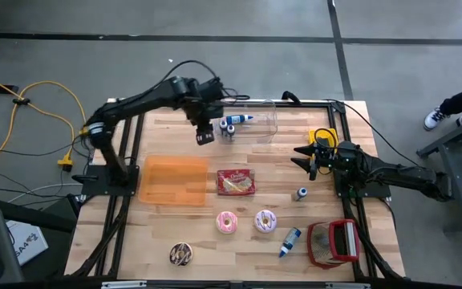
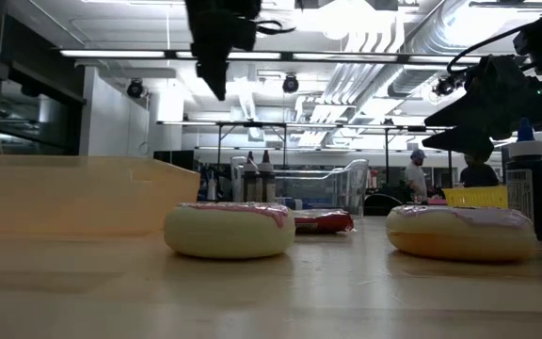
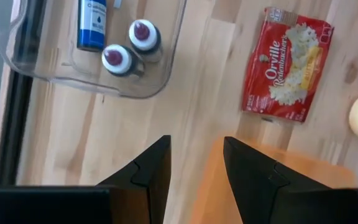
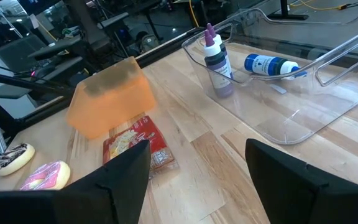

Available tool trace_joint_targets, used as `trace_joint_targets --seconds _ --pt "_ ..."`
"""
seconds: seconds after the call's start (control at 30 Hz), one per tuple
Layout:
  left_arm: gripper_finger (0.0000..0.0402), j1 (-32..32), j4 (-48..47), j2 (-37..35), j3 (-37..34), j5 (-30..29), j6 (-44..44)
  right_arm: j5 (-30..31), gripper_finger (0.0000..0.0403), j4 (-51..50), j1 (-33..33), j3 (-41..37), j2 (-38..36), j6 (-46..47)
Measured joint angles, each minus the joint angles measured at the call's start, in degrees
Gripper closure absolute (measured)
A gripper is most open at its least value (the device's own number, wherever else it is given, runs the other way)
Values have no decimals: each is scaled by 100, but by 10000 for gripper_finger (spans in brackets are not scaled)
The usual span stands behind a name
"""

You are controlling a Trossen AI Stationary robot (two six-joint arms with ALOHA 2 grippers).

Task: Pick & Place Food Item
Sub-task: Put the top blue food coloring bottle into the transparent bin

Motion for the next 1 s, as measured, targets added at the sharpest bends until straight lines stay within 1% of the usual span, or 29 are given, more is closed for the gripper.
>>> trace_joint_targets --seconds 0.2,0.43,0.53,0.73,0.87,1.0 --pt "260 -3 1333 -1239 -1738 40 -183 1 152 0 1 0 0 1" --pt "260 23 2555 -2319 -3290 223 -385 1 152 0 1 0 0 2" --pt "260 32 3088 -2707 -3845 245 -464 1 152 0 0 0 0 2" --pt "260 139 4038 -3342 -4756 515 -712 1 152 0 1 0 0 2" --pt "260 227 4611 -3651 -5280 676 -879 1 152 0 1 0 0 1" --pt "260 380 5292 -3929 -5833 980 -959 1 152 0 2 0 0 1"
